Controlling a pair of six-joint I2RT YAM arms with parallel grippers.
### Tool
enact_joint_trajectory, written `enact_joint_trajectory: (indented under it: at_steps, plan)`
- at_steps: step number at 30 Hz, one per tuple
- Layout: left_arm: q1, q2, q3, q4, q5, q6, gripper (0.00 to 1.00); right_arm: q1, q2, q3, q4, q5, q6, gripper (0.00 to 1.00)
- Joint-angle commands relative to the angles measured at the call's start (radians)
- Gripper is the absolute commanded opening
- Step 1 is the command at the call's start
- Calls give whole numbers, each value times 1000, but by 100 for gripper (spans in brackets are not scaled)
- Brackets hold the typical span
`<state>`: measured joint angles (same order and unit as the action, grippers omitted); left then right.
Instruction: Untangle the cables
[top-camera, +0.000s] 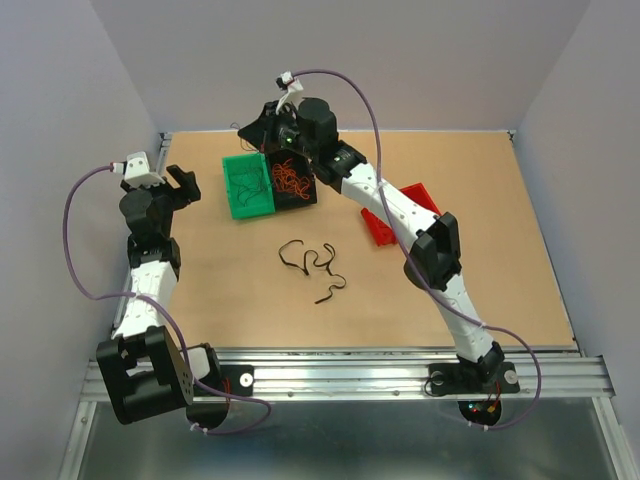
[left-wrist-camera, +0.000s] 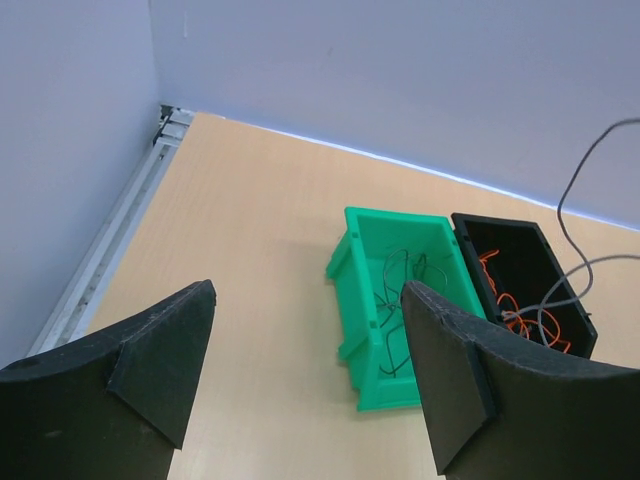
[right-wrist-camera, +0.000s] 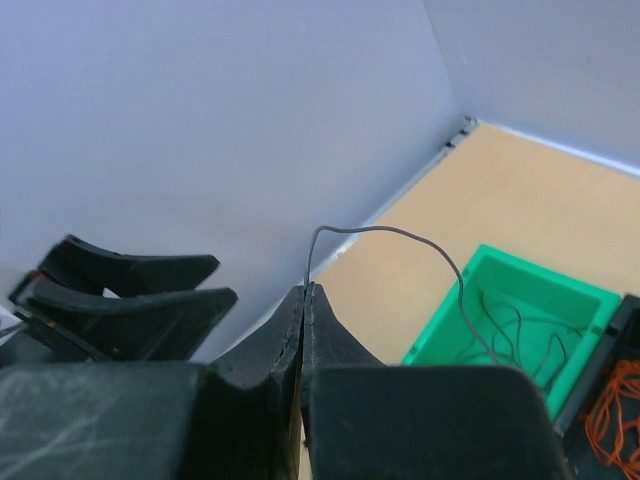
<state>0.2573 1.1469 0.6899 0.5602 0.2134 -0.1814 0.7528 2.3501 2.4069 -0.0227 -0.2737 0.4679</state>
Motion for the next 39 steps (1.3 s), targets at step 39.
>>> enact_joint_trajectory:
  at_steps: [39]
  plan:
    - [3,-4,34,96,126,23,87,-7,253,-175,198,266,51,1]
